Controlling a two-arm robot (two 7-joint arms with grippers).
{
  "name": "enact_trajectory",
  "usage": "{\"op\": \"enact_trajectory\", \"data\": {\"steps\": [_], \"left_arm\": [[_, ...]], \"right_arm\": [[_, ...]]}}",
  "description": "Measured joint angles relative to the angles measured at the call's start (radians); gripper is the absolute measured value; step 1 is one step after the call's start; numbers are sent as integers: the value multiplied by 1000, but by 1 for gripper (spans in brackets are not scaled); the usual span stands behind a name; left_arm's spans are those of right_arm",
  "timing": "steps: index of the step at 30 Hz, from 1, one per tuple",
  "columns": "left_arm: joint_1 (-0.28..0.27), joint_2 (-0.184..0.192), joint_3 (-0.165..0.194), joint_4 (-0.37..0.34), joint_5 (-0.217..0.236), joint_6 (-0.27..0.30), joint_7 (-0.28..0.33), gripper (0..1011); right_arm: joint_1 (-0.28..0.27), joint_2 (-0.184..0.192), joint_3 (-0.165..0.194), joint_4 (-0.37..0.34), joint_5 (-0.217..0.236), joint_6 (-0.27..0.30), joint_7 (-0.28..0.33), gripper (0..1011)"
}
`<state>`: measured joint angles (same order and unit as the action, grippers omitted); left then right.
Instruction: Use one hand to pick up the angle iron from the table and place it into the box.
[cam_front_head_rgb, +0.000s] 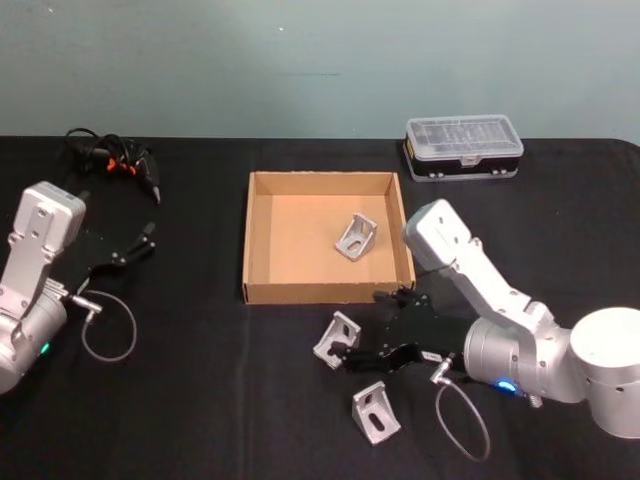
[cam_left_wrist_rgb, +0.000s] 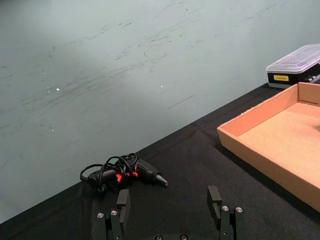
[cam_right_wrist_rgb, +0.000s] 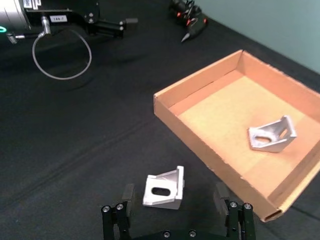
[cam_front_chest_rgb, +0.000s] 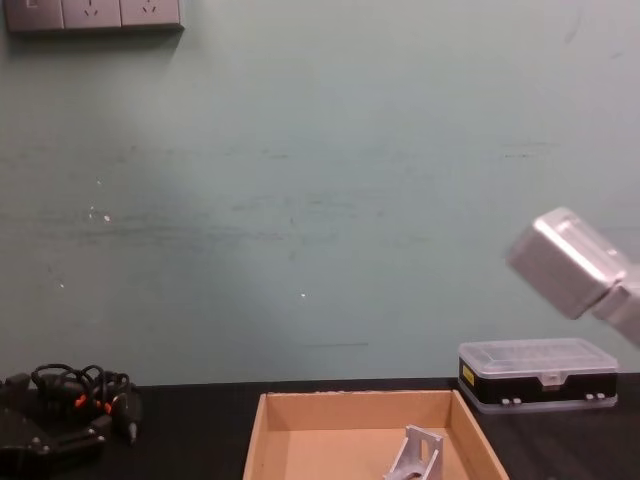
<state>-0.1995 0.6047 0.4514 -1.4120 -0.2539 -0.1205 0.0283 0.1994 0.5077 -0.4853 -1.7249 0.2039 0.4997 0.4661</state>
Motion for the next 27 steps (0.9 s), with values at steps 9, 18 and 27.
{"op": "enact_trajectory", "data": {"steps": [9, 18, 27], "left_arm": [[0, 0, 0, 0, 0, 0, 0, 1011], [0, 0, 0, 0, 0, 0, 0, 1011], [0, 0, 0, 0, 0, 0, 0, 1011]], "right_arm": [[37, -37, -39, 24, -20, 74, -6, 1003], [58, -61, -50, 49, -43, 103, -10, 1002], [61, -75, -46, 62, -50, 108, -11, 1002]]}}
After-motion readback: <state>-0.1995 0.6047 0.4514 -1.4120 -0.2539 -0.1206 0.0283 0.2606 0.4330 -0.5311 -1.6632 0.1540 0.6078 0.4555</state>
